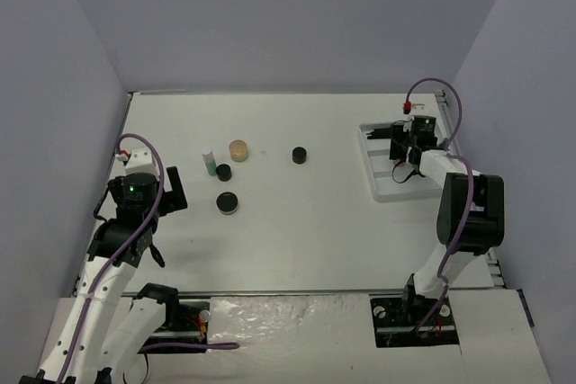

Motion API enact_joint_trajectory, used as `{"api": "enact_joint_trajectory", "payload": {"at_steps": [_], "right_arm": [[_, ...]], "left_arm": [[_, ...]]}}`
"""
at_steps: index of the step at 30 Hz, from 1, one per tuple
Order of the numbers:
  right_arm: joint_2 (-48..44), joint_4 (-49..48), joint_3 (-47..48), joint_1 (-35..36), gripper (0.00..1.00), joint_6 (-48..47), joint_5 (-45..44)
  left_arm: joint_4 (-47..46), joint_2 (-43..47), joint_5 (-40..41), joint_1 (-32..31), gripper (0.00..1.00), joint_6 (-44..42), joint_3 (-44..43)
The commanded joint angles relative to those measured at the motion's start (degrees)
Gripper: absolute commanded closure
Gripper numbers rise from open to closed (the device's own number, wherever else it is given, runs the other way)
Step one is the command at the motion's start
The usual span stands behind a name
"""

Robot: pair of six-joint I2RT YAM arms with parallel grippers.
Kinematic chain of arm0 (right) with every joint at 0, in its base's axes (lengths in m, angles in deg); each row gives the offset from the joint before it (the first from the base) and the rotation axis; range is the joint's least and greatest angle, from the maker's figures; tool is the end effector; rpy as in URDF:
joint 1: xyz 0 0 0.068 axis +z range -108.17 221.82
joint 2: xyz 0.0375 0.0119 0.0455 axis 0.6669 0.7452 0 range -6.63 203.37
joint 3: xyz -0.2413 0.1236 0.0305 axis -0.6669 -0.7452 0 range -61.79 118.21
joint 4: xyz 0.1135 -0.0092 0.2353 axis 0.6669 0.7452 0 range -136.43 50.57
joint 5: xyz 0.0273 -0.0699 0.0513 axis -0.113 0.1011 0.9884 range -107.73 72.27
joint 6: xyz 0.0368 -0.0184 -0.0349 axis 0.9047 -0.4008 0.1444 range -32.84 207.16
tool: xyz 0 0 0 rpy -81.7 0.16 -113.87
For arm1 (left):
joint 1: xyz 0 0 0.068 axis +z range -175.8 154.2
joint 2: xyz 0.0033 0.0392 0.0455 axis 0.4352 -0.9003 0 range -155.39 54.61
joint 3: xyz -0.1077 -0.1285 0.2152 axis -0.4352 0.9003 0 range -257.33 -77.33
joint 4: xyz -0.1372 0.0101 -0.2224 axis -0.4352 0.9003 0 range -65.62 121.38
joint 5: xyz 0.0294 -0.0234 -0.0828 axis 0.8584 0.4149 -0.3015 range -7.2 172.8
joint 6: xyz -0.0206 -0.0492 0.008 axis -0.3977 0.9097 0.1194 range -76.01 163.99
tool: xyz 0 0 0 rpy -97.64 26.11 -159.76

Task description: Organize the makeup

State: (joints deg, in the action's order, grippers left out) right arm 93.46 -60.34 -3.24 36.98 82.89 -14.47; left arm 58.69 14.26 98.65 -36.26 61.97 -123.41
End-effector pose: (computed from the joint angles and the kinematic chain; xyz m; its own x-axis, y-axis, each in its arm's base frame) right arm 0.3852 -0.0306 0.2051 -0.4635 -0.0353 -0.8854 -0.0005 0.9992 -0.0396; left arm 0.1510 -0.0181 0.3168 -0.4284 -0.2228 -0.8757 -0.2033 0.9680 -0.1468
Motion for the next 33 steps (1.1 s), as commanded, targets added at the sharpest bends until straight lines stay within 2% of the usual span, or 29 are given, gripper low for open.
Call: {"api": "enact_joint_trajectory", "payload": {"at_steps": [1, 3, 8, 15, 22, 25, 33], "right_arm": [[-1.63, -0.8, 1.96, -0.34, 0.4, 0.8, -0.52], [-3.05, -0.33, 2.4, -0.26, 0.31, 2.07, -0.67], [-9.62, 2.47, 4.65, 0.53, 0.19, 6.86, 0.91], [-23.0, 11.27, 9.55, 2.73, 0.01, 14.08, -0.91], [-33.61, 13.48, 8.78, 3.46, 0.0, 16.04, 5.75], [-37.13, 13.56, 7.02, 6.17, 0.0, 15.97, 7.03], [-42.5, 13.56, 2.04, 8.83, 0.0, 14.41, 7.66]], "left_arm": [[-3.53, 0.27, -0.26, 0.44, 0.03, -1.12, -0.95], [-3.5, 0.18, -0.86, 0.44, 0.03, -1.06, -0.94], [-3.37, -2.23, -4.39, 0.35, 0.03, 1.63, -1.66], [-5.52, -13.68, -9.98, 0.26, 0.03, 4.23, -9.17], [-6.82, -32.27, -13.86, 0.44, 0.03, 3.49, -20.9], [-5.88, -40.03, -14.67, 0.52, 0.03, 2.69, -28.71], [-2.45, -58.65, -15.85, 0.97, 0.05, 0.86, -41.26]]}}
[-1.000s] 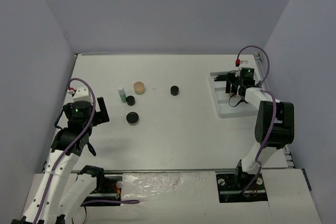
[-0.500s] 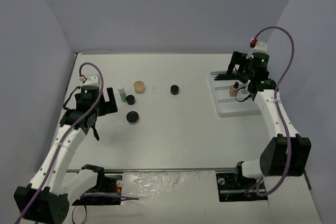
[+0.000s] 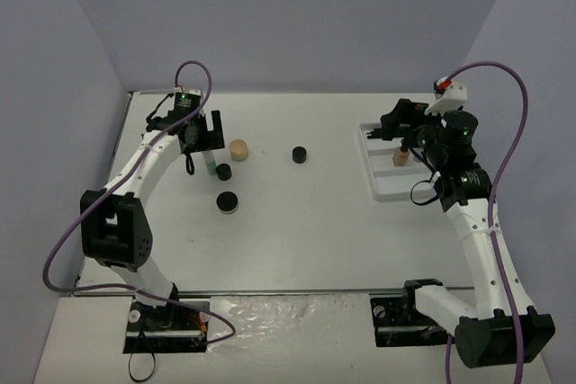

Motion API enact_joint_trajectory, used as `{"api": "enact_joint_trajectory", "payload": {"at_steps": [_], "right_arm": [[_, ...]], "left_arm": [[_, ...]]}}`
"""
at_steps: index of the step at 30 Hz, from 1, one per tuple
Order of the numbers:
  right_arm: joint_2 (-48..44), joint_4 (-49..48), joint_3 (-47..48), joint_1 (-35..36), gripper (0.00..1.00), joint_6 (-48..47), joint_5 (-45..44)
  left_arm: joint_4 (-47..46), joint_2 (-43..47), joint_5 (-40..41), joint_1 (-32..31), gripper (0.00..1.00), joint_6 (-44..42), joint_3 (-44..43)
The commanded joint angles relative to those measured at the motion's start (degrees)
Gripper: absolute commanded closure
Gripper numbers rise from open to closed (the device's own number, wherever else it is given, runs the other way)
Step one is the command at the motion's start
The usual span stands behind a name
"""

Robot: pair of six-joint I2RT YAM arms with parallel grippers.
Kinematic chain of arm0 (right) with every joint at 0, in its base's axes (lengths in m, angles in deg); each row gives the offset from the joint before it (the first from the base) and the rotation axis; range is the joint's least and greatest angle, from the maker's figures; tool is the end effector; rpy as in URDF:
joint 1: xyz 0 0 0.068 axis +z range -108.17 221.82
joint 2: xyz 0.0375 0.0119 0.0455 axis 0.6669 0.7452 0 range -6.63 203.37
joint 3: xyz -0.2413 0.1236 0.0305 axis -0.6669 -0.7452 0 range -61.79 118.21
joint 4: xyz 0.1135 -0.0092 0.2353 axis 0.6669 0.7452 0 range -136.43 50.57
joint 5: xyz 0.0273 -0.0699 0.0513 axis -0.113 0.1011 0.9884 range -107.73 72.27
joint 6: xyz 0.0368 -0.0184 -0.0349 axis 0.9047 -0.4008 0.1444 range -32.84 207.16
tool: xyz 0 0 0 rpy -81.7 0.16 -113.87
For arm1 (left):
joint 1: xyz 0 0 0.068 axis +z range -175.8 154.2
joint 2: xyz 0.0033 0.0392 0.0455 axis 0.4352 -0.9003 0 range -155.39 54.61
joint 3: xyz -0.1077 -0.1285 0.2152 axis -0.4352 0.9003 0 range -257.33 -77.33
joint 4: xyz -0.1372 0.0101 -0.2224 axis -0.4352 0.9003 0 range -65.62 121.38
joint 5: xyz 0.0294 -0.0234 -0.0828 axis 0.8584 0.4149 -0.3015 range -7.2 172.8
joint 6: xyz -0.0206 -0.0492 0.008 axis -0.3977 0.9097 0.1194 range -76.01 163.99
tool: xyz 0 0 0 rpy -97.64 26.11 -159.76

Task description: Organize the makeup

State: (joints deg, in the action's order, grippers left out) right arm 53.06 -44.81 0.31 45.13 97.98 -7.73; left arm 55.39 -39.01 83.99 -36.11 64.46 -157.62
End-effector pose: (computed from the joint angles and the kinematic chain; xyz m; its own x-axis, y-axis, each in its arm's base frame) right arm 0.2373 0.0199 0.4132 -0.0298 0.1834 -0.9826 -0.2287 0.9557 0.1853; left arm 0.3616 -0.0651 0.3022 -0.7015 -0.2277 -0.6753 -0.0864 0.9678 -0.2366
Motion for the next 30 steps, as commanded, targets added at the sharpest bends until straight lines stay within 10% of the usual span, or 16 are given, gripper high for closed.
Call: {"api": "enact_joint_trajectory", "payload": {"at_steps": [1, 16, 30], "right_arm": [[-2.44, -1.97, -1.99, 0.98, 0.0, -1.03, 0.7], [-4.67, -2.06, -5.05, 1.93, 0.0, -3.3, -1.08], [-5.19, -2.06, -5.44, 2.71, 0.0, -3.91, -1.3]], "left_arm": [[1.66, -7.43, -1.18, 0.82, 0.06, -1.72, -8.04], [4.97, -13.52, -0.57, 0.91, 0.25, -0.21, -11.62], [4.98, -13.42, -1.01, 0.82, 0.67, 0.93, -11.25]]}}
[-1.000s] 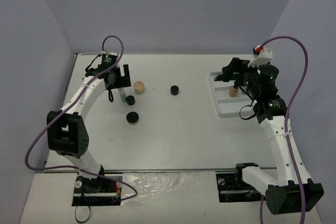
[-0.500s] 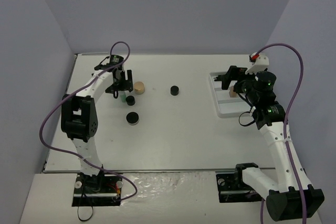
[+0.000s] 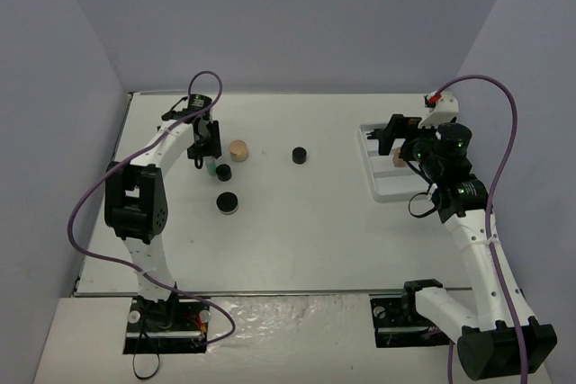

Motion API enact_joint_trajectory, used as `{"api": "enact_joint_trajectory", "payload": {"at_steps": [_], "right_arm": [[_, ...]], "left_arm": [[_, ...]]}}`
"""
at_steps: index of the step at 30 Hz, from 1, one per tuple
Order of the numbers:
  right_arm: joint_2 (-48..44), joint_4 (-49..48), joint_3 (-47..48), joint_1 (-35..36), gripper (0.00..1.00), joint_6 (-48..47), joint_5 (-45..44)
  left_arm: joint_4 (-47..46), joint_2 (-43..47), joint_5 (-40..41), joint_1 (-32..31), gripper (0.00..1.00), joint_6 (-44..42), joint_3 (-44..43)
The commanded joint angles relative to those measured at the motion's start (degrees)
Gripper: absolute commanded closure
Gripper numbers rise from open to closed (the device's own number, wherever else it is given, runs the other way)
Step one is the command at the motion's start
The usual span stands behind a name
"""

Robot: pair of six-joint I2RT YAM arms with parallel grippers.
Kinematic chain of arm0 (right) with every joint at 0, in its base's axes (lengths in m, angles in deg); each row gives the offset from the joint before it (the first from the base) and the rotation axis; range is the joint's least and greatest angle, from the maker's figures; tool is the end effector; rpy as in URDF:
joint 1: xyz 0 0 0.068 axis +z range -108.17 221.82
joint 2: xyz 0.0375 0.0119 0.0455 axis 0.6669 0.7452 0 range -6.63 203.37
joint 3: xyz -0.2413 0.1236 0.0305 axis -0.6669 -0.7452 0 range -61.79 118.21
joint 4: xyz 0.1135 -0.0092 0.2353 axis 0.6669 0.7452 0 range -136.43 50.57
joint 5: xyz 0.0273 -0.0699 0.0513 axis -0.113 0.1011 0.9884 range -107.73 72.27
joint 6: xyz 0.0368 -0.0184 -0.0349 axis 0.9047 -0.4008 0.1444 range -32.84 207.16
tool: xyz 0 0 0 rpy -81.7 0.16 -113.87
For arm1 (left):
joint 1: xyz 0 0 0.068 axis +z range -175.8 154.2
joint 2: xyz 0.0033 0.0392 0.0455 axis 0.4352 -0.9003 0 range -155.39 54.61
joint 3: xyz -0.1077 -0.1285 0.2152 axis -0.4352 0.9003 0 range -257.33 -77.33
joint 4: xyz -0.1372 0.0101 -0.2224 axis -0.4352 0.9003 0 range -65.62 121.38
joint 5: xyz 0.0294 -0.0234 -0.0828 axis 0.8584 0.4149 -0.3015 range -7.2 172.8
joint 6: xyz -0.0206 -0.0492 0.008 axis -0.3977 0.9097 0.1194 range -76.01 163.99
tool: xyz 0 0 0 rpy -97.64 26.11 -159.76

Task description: Organize the makeup

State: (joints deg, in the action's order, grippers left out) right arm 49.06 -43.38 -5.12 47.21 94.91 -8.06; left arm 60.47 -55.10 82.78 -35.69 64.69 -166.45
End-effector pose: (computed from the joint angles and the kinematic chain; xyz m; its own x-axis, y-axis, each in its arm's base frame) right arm 0.2226 0.0270 0.3918 -0.0708 0.1268 -0.9894 -0.2525 0.9573 0.1408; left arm 0.4135 -0.0722 0.2404 -0.8307 -0.2139 -0.5139 -0.1300 0.9723 -0.1945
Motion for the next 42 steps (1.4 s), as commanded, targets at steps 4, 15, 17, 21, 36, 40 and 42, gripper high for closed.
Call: {"api": "enact_joint_trajectory", "payload": {"at_steps": [4, 15, 17, 21, 36, 40, 42], "right_arm": [[-1.46, -3.49, -0.19, 0.76, 0.0, -0.8, -1.06], [-2.5, -3.4, -0.19, 1.35, 0.0, -0.84, -0.85], [-2.66, -3.4, -0.05, 1.38, 0.0, -0.85, -0.51], [-2.96, -3.36, 0.03, 1.51, 0.0, -0.85, 0.17], [-3.81, -1.86, 0.15, 2.17, 0.0, -1.84, -0.25], [-4.22, -1.09, -0.38, 2.17, 0.0, -1.91, -0.5], [-4.28, -0.99, -0.61, 2.21, 0.0, -1.86, -0.37]], "left_arm": [[0.33, 4.0, 0.15, 0.4, 0.9, 0.45, -2.62], [6.39, 8.68, -1.52, -2.38, 1.0, -1.2, -9.06], [8.19, 9.15, -1.61, -5.91, 1.0, -1.7, -11.66], [9.4, 8.54, -1.74, -13.61, 1.0, -2.15, -15.03], [12.31, -5.52, -0.79, -34.29, 1.0, -3.49, -26.82], [11.96, -8.37, -0.51, -36.07, 1.0, -3.36, -27.27], [11.87, -9.59, 0.13, -36.69, 1.0, -3.26, -27.37]]}}
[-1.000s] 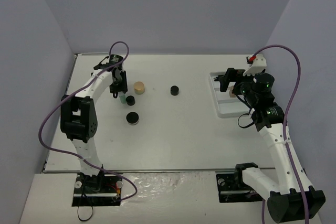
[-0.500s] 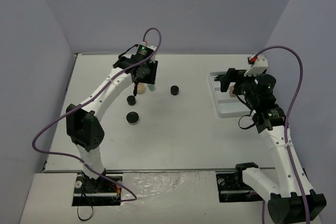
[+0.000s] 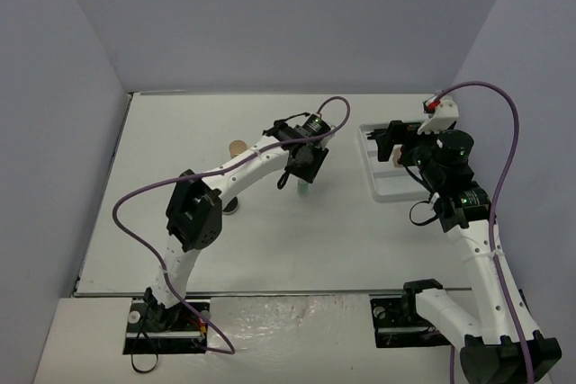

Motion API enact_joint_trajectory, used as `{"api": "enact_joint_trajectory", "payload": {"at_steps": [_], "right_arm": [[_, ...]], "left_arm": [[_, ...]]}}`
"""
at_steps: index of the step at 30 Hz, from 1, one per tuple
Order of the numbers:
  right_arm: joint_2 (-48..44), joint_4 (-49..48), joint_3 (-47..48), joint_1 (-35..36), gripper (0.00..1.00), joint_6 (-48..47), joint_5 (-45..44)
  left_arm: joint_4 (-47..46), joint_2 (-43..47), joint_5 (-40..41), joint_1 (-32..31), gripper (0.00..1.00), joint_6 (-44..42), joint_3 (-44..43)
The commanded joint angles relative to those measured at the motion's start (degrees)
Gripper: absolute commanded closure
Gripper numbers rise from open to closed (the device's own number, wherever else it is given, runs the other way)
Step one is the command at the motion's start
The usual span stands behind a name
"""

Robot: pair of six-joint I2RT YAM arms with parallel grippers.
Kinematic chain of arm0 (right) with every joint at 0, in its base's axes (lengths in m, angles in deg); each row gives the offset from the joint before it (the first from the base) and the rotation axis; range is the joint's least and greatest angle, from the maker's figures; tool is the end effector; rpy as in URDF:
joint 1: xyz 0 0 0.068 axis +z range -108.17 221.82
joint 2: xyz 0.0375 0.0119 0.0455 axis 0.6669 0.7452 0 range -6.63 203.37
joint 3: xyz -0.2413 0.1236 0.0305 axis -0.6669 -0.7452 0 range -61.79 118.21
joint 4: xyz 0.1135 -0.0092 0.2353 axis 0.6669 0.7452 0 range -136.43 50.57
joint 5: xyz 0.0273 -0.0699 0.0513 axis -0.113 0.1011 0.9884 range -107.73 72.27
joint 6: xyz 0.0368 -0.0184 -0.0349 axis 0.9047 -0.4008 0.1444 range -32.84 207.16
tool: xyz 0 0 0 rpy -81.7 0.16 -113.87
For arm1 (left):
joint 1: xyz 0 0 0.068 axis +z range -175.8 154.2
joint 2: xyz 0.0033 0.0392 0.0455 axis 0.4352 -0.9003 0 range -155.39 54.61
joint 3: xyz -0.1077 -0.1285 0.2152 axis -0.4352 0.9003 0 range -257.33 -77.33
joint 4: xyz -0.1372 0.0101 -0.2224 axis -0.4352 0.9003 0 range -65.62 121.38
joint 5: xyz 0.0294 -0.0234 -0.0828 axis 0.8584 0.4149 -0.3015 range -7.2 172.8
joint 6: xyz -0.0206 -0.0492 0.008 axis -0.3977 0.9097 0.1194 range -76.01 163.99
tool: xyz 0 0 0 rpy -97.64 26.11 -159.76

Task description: Organize the makeup

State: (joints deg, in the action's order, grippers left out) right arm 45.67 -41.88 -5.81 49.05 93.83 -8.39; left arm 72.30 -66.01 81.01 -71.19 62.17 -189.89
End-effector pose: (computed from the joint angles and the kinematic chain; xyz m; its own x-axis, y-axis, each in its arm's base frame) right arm 0.2059 0.0319 0.3963 -0.0482 0.1094 -0.9928 -0.2815 0.9522 0.1186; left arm 0.3270 -0.3332 0.2749 -0.7787 0.3455 -0.5237 0.5062 0.8391 -0.1992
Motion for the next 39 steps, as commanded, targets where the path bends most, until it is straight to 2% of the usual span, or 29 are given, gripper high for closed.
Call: {"api": "enact_joint_trajectory", "payload": {"at_steps": [1, 4, 6, 11, 22, 24, 27, 34, 39], "right_arm": [[-0.88, -2.46, -0.04, 0.41, 0.0, -0.78, 0.04], [-0.97, -2.27, -0.31, 0.42, 0.0, -0.78, 0.15], [-1.14, -2.15, -0.52, 0.42, 0.0, -0.84, 0.09], [-1.41, -1.92, -0.99, 0.42, 0.0, -0.95, -0.03], [-1.15, -1.92, -1.05, 0.43, 0.0, -0.95, 1.07], [-1.15, -1.92, -0.92, 0.51, 0.0, -1.02, 1.76], [-0.97, -2.0, -0.42, 0.6, 0.0, -1.49, 2.98], [-0.3, -1.74, 1.03, 0.95, 0.0, -2.85, 5.66], [2.25, -1.01, 2.67, 2.52, 0.0, -5.08, 10.71]], "left_arm": [[-0.01, 0.73, 2.57, -1.46, 1.0, -0.7, -3.97], [-0.57, -0.14, 3.17, -1.86, 0.98, -0.36, -3.35], [-1.54, 0.09, 3.76, -2.0, 0.93, -0.1, -1.94], [-3.8, 1.15, 3.95, -2.06, 0.68, 0.58, 1.4], [-6.24, 4.74, 5.08, -1.98, 0.36, 1.61, 5.69], [-6.17, 5.77, 5.44, -1.98, 0.26, 1.88, 5.84], [-5.91, 7.75, 5.84, -1.98, 0.18, 2.22, 4.79], [-6.73, 16.47, 6.68, -1.89, 0.09, 2.57, 1.63], [-7.45, 24.72, 11.33, 0.51, 0.04, 3.76, 5.6]]}}
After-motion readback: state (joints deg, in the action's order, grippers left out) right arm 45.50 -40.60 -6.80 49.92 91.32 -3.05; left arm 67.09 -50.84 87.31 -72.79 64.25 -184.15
